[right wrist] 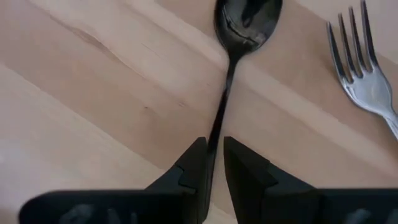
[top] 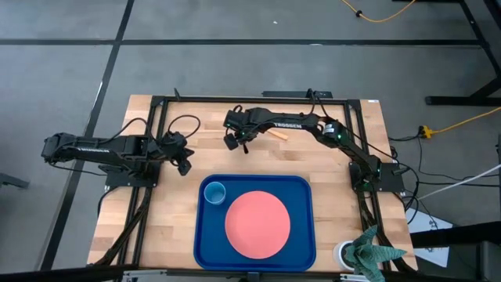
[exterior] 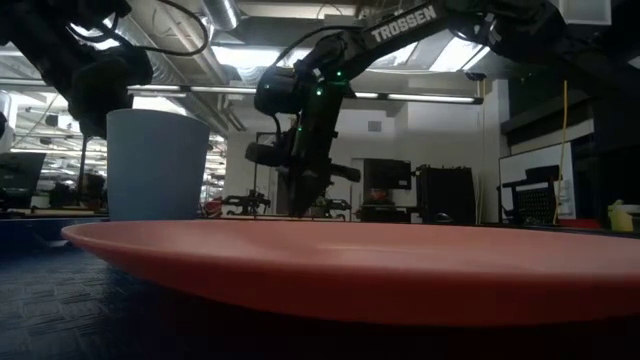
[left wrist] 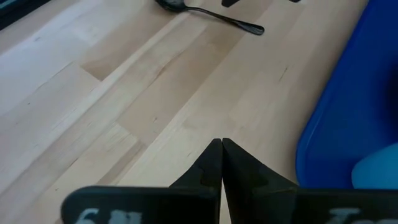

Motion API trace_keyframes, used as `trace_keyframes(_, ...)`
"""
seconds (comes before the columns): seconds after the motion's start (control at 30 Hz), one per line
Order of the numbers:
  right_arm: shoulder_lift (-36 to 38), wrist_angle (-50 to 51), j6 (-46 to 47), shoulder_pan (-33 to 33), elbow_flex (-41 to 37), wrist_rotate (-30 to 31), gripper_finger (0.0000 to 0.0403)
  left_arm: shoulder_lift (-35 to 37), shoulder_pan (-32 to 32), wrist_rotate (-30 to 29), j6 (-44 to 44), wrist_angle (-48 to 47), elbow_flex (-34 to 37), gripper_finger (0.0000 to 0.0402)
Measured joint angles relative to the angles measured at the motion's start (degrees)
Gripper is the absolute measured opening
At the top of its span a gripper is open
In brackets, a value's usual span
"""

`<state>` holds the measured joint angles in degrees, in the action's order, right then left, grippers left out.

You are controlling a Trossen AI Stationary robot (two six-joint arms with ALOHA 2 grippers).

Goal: Pick and place plate/cup/fork/spoon on tray
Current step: Put the black spoon on the blue tray to the right of the pink plate

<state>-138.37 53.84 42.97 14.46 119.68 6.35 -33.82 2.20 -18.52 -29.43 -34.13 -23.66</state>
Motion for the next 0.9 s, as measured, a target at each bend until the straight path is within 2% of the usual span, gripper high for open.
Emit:
trace_keyframes(0.77,-3.4,-1.2,0.2,-0.3,0.1,-0.3,0.0060,0.0,0.0,0.0,1.5,2.2,0.0,0.0000)
trace_keyframes(0.9,-3.8,-1.0,-2.0,-0.4,0.1,-0.1,0.0060,0.0,0.0,0.1,1.4,2.2,0.0,0.0000)
